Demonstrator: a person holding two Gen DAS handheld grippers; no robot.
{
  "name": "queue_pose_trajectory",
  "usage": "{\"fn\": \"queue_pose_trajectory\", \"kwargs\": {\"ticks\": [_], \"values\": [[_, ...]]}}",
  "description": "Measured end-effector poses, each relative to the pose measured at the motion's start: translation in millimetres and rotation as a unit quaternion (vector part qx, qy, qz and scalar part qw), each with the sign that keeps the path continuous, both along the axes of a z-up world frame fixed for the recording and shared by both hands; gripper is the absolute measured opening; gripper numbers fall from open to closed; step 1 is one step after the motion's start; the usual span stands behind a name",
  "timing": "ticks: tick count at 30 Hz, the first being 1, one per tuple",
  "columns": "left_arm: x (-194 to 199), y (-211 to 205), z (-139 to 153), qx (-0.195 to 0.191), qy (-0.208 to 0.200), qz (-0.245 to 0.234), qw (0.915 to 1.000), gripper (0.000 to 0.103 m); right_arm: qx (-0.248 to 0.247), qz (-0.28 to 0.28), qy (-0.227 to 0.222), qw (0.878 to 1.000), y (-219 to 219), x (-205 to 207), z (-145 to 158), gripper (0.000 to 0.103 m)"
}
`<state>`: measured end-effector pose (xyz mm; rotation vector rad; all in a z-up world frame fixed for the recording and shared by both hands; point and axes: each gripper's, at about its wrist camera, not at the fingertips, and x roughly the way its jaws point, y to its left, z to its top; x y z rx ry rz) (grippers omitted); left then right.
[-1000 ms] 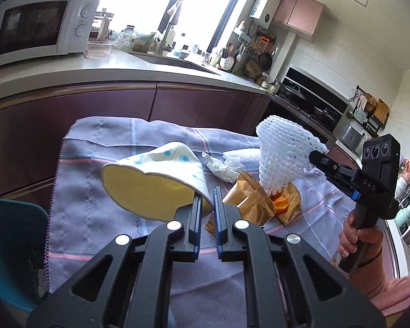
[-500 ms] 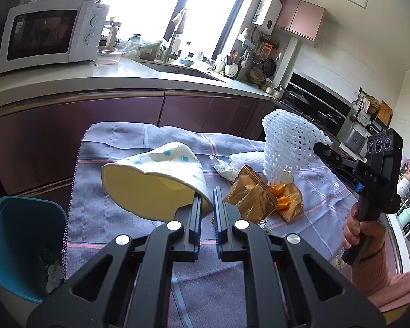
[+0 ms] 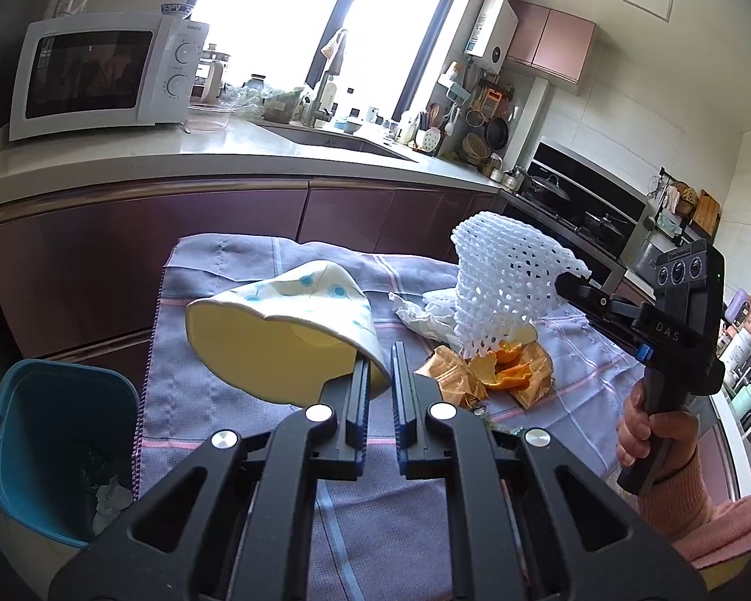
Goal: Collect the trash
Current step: 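Carry the cup and foam net to the teal bin and open both tools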
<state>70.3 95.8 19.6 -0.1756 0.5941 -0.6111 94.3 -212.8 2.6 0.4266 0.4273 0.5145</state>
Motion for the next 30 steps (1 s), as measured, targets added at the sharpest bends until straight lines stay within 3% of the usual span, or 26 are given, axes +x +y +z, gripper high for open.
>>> {"fn": "queue_pose_trajectory", "kwargs": {"ticks": [13, 30], "values": [[-15, 45, 1, 0.01, 0.003, 0.052, 0.9986, 0.009, 0.026, 0.107, 0.039, 0.993, 68, 39, -14, 0.008], [-27, 138, -1, 0.012, 0.007, 0.147, 0.9891, 0.009, 0.046, 0.243, 0.111, 0.962, 193, 99, -38, 0.008]]}}
